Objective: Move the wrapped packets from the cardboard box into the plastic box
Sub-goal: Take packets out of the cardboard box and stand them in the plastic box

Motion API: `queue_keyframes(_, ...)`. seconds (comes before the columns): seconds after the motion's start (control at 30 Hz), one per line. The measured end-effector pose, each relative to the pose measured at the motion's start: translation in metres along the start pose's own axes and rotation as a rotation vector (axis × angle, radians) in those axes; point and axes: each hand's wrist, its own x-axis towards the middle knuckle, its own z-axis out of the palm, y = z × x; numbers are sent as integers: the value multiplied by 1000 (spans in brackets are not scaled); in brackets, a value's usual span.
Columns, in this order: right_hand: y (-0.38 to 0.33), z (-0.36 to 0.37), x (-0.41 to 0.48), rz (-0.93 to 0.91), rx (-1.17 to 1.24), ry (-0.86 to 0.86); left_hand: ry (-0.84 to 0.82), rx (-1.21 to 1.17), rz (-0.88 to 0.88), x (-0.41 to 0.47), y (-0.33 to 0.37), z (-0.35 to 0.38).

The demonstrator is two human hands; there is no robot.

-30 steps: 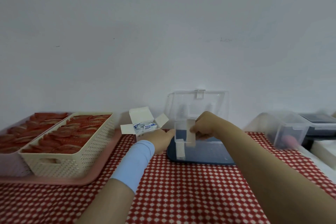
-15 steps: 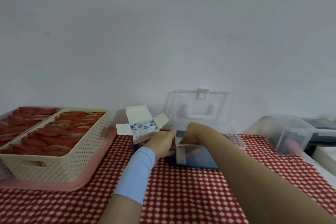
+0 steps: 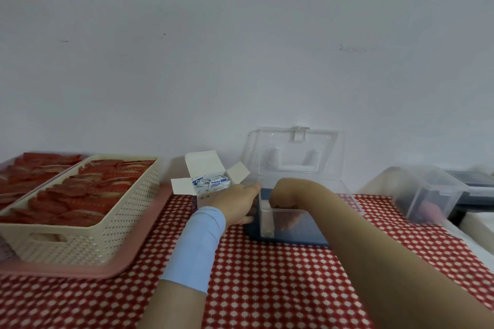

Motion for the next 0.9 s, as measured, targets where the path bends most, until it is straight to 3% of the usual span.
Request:
queue_keyframes(0.17, 1, -16, -21, 24, 108, -19, -27, -16, 28, -22, 15, -25)
queue_keyframes(0.3, -1, -41, -31, 28, 254, 256, 243, 54, 238, -39, 20, -61)
queue_keyframes(0.4, -22, -47, -34, -205, 228, 561, 521, 279, 344, -37, 9, -76)
queue_keyframes(0.47, -43, -43, -42, -407, 245, 594, 605, 447, 318, -34, -3, -81)
queue_keyframes(0.57, -68, -32, -40, -546, 130, 510, 621, 627, 226, -21, -23, -83)
queue_keyframes(0.9, -97, -6, -6, -504, -166, 458, 467, 440, 254, -8, -36, -92)
